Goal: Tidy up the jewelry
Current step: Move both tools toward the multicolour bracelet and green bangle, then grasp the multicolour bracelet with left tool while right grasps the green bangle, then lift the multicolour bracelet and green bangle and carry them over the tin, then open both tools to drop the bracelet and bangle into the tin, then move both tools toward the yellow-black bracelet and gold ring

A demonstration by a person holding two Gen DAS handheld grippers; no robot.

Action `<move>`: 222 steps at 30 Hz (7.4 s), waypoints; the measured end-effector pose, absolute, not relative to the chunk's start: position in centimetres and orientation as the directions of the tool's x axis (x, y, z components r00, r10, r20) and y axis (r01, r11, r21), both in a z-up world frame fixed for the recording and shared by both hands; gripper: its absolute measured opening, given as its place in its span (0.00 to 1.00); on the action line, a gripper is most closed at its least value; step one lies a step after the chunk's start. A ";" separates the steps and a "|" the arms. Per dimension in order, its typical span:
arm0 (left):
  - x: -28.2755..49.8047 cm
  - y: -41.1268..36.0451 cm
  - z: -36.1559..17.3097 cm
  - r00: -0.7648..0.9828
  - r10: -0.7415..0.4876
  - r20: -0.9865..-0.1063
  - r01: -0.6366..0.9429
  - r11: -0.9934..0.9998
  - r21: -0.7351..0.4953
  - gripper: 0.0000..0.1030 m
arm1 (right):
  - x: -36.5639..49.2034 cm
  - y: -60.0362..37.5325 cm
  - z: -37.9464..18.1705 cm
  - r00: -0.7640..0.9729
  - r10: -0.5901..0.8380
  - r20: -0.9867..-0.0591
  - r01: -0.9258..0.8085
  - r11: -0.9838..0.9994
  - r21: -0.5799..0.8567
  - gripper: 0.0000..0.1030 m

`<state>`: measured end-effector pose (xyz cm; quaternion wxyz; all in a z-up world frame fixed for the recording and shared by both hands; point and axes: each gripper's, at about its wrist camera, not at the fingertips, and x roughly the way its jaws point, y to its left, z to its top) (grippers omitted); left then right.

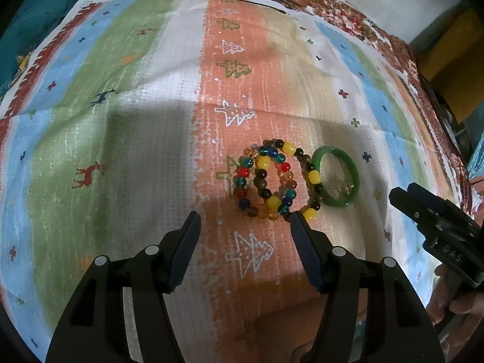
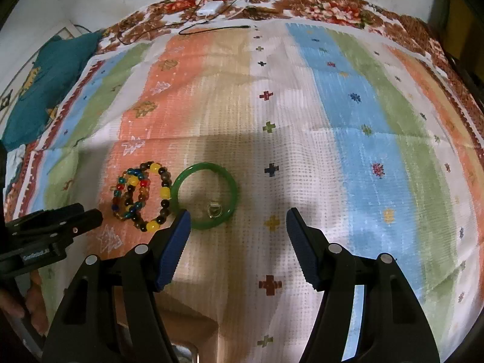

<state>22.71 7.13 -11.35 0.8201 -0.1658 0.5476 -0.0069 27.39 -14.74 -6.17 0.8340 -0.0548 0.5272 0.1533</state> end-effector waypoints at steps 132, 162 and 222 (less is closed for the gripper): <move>13.9 2.7 -0.5 0.599 -0.210 -0.773 0.004 0.966 -0.259 0.09 | 18.6 -14.3 0.7 0.424 0.336 -0.841 -0.478 0.872 0.108 0.08; 9.9 0.4 -1.2 0.558 -0.236 -0.795 0.029 0.964 -0.266 0.11 | 13.7 -13.9 -1.0 0.306 0.370 -0.877 -0.566 0.812 0.145 0.11; 19.9 5.5 -8.2 0.486 -0.178 -0.856 -0.122 0.956 -0.268 0.75 | 24.3 -14.5 -4.8 0.379 0.266 -0.886 -0.406 0.908 0.099 0.59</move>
